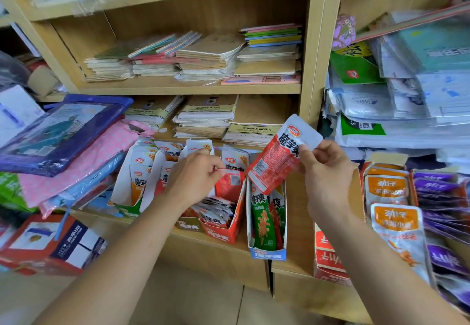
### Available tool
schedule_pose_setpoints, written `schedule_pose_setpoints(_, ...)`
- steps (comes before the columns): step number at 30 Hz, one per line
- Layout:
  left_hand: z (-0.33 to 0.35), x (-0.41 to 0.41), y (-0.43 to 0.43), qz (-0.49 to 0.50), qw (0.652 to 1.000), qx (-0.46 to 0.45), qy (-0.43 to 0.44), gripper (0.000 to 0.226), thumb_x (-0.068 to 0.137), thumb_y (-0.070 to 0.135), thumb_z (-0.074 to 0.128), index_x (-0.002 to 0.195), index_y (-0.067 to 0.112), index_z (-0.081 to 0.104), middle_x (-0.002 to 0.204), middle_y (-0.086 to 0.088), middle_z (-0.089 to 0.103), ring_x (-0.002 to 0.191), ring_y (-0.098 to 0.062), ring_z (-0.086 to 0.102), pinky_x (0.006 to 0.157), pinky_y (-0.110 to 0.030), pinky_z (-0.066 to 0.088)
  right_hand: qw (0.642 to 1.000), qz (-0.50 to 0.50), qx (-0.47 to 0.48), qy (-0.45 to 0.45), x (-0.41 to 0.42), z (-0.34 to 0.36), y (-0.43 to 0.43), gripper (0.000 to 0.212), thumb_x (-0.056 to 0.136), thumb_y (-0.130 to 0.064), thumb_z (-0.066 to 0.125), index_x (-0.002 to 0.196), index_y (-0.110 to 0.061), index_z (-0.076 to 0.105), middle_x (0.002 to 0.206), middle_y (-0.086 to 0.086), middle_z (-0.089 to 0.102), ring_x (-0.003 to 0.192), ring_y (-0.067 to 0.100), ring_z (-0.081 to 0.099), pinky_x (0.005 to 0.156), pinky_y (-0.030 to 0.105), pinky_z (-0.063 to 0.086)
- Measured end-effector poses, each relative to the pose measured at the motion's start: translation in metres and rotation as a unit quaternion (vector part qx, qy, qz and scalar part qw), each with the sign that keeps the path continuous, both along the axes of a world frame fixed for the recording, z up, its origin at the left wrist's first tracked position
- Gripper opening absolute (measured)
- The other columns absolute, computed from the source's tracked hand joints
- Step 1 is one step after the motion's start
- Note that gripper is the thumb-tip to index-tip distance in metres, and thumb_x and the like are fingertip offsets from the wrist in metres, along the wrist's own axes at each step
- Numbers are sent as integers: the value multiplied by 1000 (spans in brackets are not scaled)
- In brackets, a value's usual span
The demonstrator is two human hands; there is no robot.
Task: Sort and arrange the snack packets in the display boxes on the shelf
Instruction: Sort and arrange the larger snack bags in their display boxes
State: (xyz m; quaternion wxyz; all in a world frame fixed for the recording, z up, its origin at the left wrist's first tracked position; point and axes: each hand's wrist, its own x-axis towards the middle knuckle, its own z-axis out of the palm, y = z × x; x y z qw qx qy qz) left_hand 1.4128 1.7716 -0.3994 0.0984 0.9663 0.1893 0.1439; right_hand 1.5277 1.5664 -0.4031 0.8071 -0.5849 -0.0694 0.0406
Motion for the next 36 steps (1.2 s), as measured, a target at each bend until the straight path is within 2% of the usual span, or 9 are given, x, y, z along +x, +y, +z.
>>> schedule_pose_setpoints(4,0,-32,-14,30,971,-56,-229,11,94,32,65,95,30,76,54,14,49,51,-8,48,49,-26,35,999,19,-33,17,2,-4,1,12,94,-10,67,85,-16,61,79,12,65,75,20,62,68,37,54)
schedule_pose_setpoints(6,-3,-54,-28,19,960,-107,-257,10,92,27,67,95,28,76,63,20,62,59,-7,60,53,-22,44,997,37,-57,23,1,-5,2,8,94,-12,67,87,-14,62,87,15,70,77,20,65,72,41,54)
schedule_pose_setpoints(12,-9,-89,-38,112,916,-214,-320,13,79,22,84,71,20,74,61,6,70,57,-15,67,58,-28,53,995,60,-70,37,-8,-3,2,6,96,-12,65,92,-10,60,87,7,71,68,10,65,51,18,51)
schedule_pose_setpoints(15,-9,-91,-34,128,914,-235,-306,22,75,8,86,79,24,72,66,8,70,59,-8,66,58,-22,50,994,78,-67,35,-14,-2,5,11,95,-8,64,87,-13,59,86,8,71,63,6,65,51,18,51)
schedule_pose_setpoints(20,-16,-102,-17,158,907,-332,-206,69,75,23,88,138,20,59,88,4,77,85,-15,73,82,-37,58,992,97,-78,33,-18,-5,12,11,95,-9,65,87,-10,58,91,15,72,74,19,69,58,27,57)
schedule_pose_setpoints(23,-15,-104,-13,180,885,-390,-178,63,79,23,86,136,16,61,114,-1,73,103,-13,70,91,-37,57,991,109,-77,29,-21,-6,14,13,95,-9,65,85,-12,57,90,15,72,76,22,71,60,29,59)
schedule_pose_setpoints(27,-15,-108,-10,181,816,-528,-153,42,86,4,73,127,12,67,119,-4,72,107,-19,70,96,-42,55,993,86,-74,28,-22,-5,14,12,96,-9,64,86,-11,57,88,13,72,71,18,69,57,25,57)
schedule_pose_setpoints(32,-9,-105,-8,209,693,-651,-229,24,88,-11,57,100,4,70,95,-13,75,81,-22,70,78,-37,54,998,15,-34,53,-18,-6,15,22,96,-8,64,80,-18,52,102,23,70,78,18,68,61,27,58)
schedule_pose_setpoints(36,-9,-100,-6,204,653,-677,-271,23,88,-7,58,92,13,68,102,-10,75,91,-23,70,76,-33,51,997,4,-27,77,-18,-9,16,22,96,-11,64,81,-18,50,103,17,71,90,20,72,65,28,58)
